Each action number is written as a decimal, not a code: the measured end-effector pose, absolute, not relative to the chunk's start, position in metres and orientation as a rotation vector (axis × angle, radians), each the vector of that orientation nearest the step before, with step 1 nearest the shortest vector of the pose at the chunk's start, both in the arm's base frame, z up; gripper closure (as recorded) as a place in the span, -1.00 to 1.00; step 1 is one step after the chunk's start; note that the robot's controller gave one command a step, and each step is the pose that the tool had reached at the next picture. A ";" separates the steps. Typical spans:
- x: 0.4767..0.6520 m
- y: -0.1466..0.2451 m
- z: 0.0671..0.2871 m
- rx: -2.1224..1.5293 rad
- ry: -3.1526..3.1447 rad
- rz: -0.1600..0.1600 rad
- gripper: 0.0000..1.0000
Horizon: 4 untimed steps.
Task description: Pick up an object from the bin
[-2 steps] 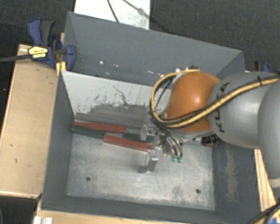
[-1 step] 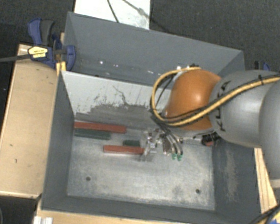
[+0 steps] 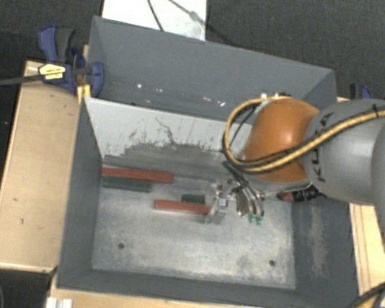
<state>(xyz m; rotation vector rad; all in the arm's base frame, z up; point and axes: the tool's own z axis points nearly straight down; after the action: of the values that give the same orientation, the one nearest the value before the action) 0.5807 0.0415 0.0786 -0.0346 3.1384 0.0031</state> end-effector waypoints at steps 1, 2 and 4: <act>0.584 0.043 0.081 0.048 3.135 0.003 1.00; 0.559 0.010 0.091 0.243 3.132 -0.001 1.00; 0.593 0.067 0.074 -0.140 3.133 0.004 -1.00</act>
Offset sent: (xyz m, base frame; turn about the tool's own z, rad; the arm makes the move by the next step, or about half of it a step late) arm 0.0020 0.0014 0.0019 0.0550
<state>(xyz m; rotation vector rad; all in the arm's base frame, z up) 0.5929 0.0667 0.0742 -0.1399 3.1334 0.0043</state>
